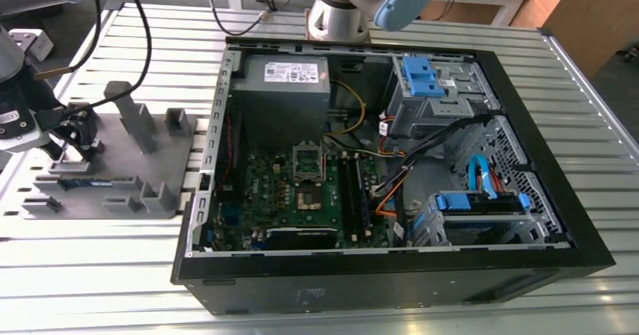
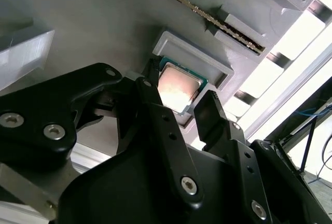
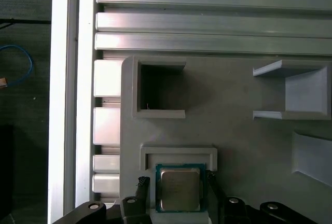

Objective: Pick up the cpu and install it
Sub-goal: 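Pick up the cpu and move it towards the insertion slot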

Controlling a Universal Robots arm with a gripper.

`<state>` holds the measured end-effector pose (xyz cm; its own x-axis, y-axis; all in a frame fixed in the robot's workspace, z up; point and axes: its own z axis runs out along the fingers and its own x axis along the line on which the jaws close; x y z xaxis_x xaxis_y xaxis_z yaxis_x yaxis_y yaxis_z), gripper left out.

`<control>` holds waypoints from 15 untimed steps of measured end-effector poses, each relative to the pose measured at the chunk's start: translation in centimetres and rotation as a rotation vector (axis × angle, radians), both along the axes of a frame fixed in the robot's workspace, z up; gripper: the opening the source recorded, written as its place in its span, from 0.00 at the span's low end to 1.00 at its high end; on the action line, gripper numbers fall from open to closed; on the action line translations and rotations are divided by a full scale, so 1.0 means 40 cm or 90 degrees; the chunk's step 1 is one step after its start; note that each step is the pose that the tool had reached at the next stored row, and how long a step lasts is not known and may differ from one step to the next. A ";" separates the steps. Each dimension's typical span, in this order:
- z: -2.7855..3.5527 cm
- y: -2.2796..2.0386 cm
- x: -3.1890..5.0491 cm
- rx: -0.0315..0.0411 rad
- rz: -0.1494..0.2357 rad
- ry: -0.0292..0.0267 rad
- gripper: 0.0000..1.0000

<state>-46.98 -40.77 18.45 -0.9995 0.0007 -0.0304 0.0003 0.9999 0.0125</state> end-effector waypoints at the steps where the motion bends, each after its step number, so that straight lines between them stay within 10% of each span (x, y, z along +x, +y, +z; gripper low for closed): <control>1: 0.000 0.000 0.000 -0.0001 0.000 0.0001 0.54; 15: -0.002 0.000 0.003 -0.0001 0.000 0.0001 0.54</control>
<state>-46.86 -40.77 18.37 -0.9995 0.0007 -0.0303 0.0004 0.9999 0.0123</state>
